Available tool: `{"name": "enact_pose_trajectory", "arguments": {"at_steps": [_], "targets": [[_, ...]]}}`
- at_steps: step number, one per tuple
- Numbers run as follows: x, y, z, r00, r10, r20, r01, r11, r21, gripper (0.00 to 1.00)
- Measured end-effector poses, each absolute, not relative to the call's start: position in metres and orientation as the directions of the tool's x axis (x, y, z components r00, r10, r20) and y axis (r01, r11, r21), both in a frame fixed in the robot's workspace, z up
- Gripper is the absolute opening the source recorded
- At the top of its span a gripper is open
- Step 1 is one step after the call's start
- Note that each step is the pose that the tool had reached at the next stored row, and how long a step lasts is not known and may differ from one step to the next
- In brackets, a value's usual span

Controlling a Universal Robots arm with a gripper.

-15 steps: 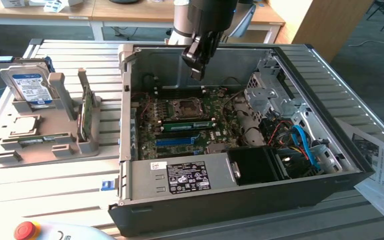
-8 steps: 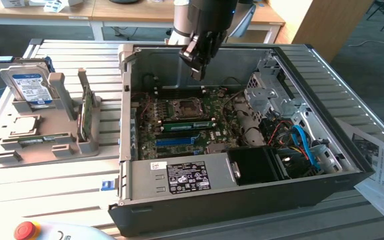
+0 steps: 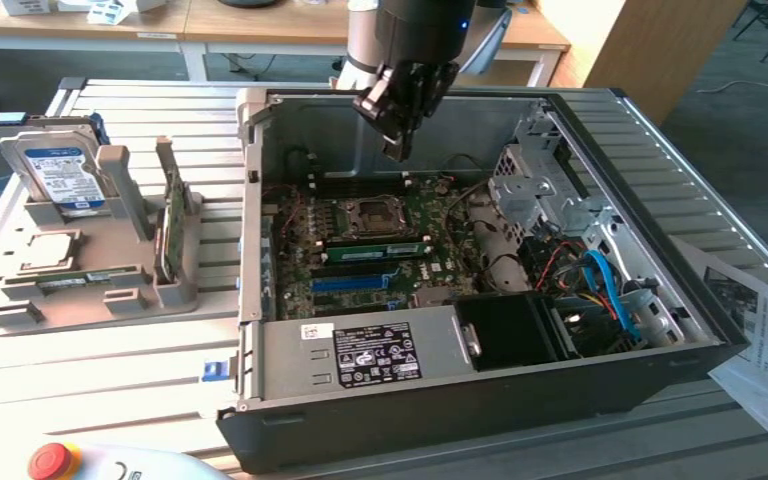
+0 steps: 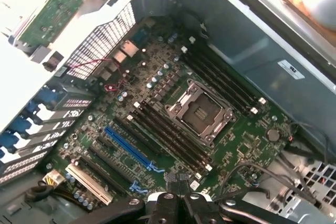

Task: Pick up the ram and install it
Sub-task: 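Press down the ram until it locks into place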

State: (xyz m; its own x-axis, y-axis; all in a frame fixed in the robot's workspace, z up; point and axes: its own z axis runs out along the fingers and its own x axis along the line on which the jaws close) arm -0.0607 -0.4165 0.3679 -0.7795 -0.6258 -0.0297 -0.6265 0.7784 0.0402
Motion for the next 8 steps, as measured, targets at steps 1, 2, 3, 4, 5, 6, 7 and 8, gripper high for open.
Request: {"name": "enact_pose_trajectory", "arguments": {"at_steps": [1, 2, 3, 4, 5, 6, 7, 8], "targets": [[-0.0607, -0.4165, 0.3678, -0.789, -0.614, -0.03, -0.615, 0.788, 0.04, 0.1], [-0.0607, -0.4165, 0.3678, -0.797, -0.603, -0.03, -0.604, 0.796, 0.04, 0.1], [-0.0607, -0.4165, 0.3678, -0.805, -0.592, -0.029, -0.593, 0.804, 0.04, 0.1], [-0.0607, -0.4165, 0.3678, -0.813, -0.581, -0.029, -0.582, 0.812, 0.04, 0.1], [-0.0607, -0.4165, 0.3678, -0.821, -0.57, -0.029, -0.571, 0.82, 0.039, 0.1], [-0.0607, -0.4165, 0.3678, -0.829, -0.559, -0.029, -0.56, 0.828, 0.039, 0.1], [-0.0607, -0.4165, 0.3679, -0.837, -0.547, -0.029, -0.548, 0.836, 0.039, 0.1], [-0.0607, -0.4165, 0.3679, -0.844, -0.536, -0.028, -0.536, 0.843, 0.039, 0.1]]}}
